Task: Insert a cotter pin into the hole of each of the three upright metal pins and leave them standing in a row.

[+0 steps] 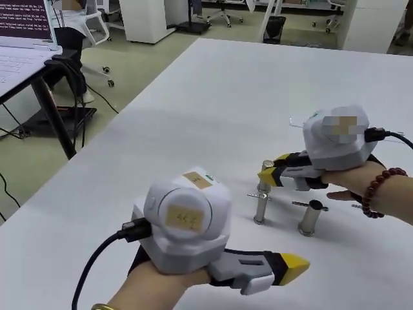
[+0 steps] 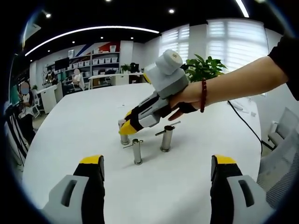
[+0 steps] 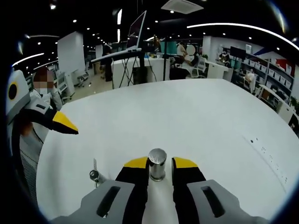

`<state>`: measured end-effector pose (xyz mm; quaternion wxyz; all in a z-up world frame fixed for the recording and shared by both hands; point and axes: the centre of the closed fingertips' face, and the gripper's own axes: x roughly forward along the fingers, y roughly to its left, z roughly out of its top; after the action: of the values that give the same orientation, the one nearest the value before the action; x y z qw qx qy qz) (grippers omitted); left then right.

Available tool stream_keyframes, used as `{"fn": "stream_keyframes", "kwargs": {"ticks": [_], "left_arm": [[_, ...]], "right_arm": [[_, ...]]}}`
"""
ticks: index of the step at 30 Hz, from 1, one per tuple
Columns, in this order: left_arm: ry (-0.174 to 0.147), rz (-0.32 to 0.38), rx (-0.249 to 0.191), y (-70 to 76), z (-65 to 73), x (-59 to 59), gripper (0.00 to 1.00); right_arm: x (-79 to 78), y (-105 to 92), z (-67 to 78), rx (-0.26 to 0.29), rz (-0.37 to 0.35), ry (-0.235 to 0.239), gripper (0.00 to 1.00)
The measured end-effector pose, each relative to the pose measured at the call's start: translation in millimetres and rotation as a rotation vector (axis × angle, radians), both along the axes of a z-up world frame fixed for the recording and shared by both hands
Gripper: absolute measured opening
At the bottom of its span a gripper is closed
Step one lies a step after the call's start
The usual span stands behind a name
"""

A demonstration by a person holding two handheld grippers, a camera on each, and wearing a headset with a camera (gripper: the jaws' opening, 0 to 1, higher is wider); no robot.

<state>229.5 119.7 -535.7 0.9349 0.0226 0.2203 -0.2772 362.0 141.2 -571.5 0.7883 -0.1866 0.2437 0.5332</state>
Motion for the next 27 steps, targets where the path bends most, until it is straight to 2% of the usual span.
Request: {"fn": "stream_keyframes", "kwargs": {"ticks": [7,12,17,23,27], "left_arm": [[0.004,0.009,0.004,3.3,-1.2,0.8,0.94],[0.003,0.008,0.006,3.3,-1.3,0.7,0.94],[-0.001,0.001,0.005,1.4,-0.7,0.4,0.94],[0.001,-0.007,0.013,0.3,-1.7,-0.4,0.94],[-0.005,-0.008,0.002,-0.8,0.5,0.0,0.94]], "right_arm": [[-2.6,3.6,-2.1,0.003,0.025,-0.006,0.09],[-5.0,5.2,-1.0,0.009,0.013,0.009,0.09],[-6.1,5.7,-1.1,0.001,0.019,0.005,0.08],[-6.6,0.2,0.3,-0.028,0.03,-0.008,0.08],[-6.3,-7.4,6.3,-0.029,0.037,-0.012,0.08]]}}
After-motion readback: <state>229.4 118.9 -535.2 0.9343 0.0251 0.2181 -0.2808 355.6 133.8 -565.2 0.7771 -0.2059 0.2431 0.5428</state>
